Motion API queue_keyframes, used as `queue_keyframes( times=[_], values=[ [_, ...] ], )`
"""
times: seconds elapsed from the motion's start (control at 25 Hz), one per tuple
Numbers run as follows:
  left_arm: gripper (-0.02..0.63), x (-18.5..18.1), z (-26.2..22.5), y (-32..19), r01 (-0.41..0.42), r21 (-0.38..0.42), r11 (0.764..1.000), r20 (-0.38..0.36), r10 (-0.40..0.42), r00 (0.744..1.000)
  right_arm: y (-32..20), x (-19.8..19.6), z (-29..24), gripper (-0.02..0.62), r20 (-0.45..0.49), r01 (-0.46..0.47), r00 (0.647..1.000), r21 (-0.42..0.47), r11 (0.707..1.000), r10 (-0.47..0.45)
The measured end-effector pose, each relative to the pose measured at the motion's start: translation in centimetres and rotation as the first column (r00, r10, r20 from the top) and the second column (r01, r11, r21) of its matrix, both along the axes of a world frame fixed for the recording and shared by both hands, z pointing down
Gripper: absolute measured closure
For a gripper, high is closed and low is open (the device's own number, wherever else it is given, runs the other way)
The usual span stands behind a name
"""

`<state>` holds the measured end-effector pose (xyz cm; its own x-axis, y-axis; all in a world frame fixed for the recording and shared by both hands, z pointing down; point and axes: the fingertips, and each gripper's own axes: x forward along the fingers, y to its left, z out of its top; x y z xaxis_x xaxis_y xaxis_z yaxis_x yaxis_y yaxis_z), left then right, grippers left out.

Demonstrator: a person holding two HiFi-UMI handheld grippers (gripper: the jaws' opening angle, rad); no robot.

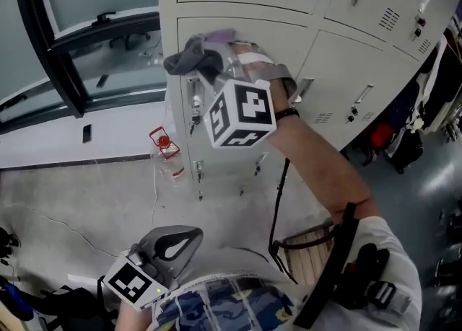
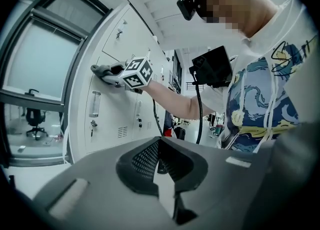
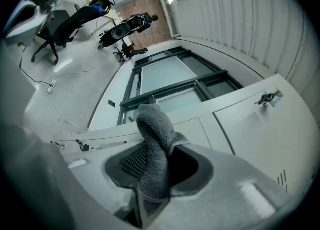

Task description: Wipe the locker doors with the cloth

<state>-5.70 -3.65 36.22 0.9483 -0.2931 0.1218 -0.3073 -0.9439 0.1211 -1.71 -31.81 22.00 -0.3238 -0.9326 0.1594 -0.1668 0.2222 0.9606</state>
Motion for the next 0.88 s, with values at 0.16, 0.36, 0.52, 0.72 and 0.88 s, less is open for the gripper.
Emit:
queue_keyframes(
  times=[0.16, 0.36, 0.52, 0.72, 0.88],
  values=[
    [0.604, 0.4, 0.1, 0.1, -0.004, -0.002, 1.000, 0.000, 0.004, 1.000, 0.0, 0.3, 2.8, 0.480, -0.009, 0.000, 1.000, -0.046, 0.999, -0.001],
    [0.604, 0.6, 0.6, 0.2, -0.011, -0.002, 1.000, 0.024, 0.011, 1.000, 0.2, 0.8, 7.2, 0.480, -0.011, 0.007, 1.000, -0.113, 0.994, -0.008],
    [0.604, 0.6, 0.7, 0.1, -0.004, -0.006, 1.000, 0.024, 0.005, 1.000, 0.3, 1.4, 8.8, 0.480, 0.023, 0.001, 1.000, -0.119, 0.993, 0.002],
    [0.604, 0.5, 0.6, -0.1, 0.006, -0.004, 1.000, 0.020, -0.005, 1.000, 0.3, 2.2, 14.3, 0.480, -0.010, -0.021, 1.000, -0.249, 0.968, 0.019],
    [0.604, 0.5, 0.7, -0.1, 0.009, -0.008, 1.000, 0.020, -0.009, 1.000, 0.4, 2.9, 17.9, 0.482, -0.058, -0.047, 0.998, -0.348, 0.936, 0.029]
  ],
)
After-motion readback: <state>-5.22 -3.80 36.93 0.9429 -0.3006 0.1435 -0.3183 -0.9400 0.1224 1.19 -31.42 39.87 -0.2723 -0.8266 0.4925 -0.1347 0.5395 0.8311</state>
